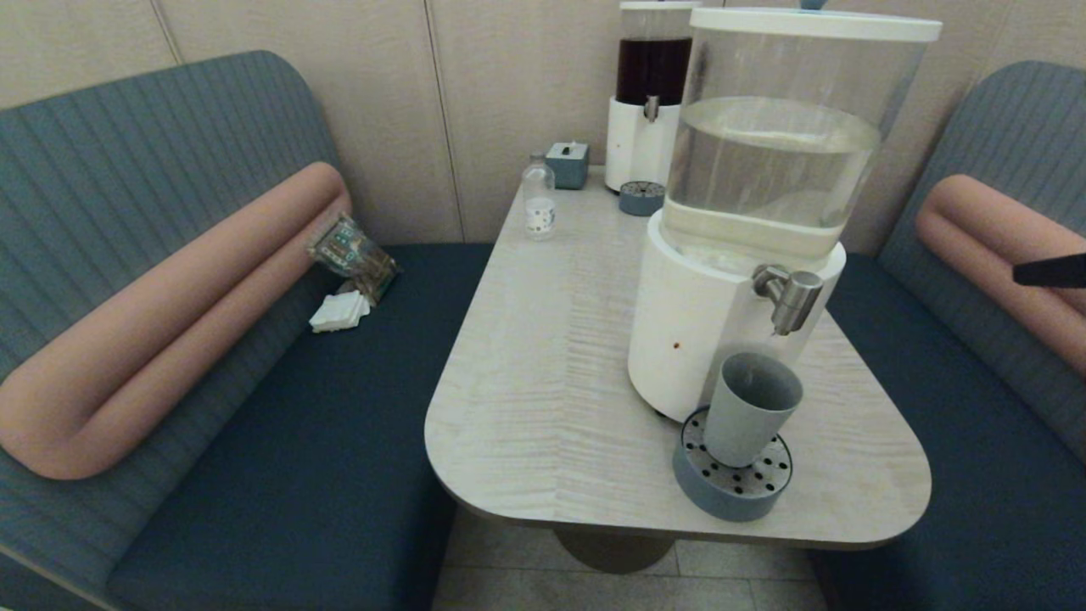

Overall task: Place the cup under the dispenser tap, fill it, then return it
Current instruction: Turn off the faucet

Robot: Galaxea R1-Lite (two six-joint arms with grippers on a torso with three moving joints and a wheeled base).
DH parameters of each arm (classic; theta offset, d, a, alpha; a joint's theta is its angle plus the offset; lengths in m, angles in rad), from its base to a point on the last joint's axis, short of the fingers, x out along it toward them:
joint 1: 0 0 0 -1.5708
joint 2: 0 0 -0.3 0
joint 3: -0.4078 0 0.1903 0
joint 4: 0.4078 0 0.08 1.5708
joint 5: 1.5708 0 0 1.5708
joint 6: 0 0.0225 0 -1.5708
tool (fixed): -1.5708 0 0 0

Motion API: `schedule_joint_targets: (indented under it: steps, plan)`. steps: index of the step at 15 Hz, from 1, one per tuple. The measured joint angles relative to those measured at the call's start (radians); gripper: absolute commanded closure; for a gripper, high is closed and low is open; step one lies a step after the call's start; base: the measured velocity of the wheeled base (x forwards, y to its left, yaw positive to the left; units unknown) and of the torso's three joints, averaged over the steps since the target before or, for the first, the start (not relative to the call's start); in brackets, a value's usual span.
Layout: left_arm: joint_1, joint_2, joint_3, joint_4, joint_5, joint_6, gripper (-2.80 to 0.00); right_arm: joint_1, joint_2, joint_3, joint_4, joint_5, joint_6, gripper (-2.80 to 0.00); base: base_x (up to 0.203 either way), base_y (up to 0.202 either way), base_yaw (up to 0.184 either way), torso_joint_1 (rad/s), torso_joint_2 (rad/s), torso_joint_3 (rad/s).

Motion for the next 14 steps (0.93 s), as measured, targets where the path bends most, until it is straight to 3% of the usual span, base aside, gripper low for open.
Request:
schedule_joint_targets:
  steps: [4, 7, 10, 14]
  plan:
    - [0.000, 0.000, 0.000, 0.000, 0.000, 0.001, 0.00, -0.120, -0.231, 0.214, -0.075, -0.005, -0.019, 0.00, 0.000, 0.000, 0.000, 0.000, 0.00, 0.000]
    - [0.000, 0.000, 0.000, 0.000, 0.000, 0.000, 0.00, -0.164, -0.398, 0.320, -0.065, -0.003, -0.036, 0.00, 0.000, 0.000, 0.000, 0.000, 0.00, 0.000]
    - [0.000, 0.000, 0.000, 0.000, 0.000, 0.001, 0.00, -0.170, -0.557, 0.394, -0.018, -0.002, -0.038, 0.00, 0.000, 0.000, 0.000, 0.000, 0.00, 0.000]
    - [0.000, 0.000, 0.000, 0.000, 0.000, 0.000, 0.00, -0.119, -0.771, 0.505, 0.019, -0.007, -0.039, 0.00, 0.000, 0.000, 0.000, 0.000, 0.00, 0.000]
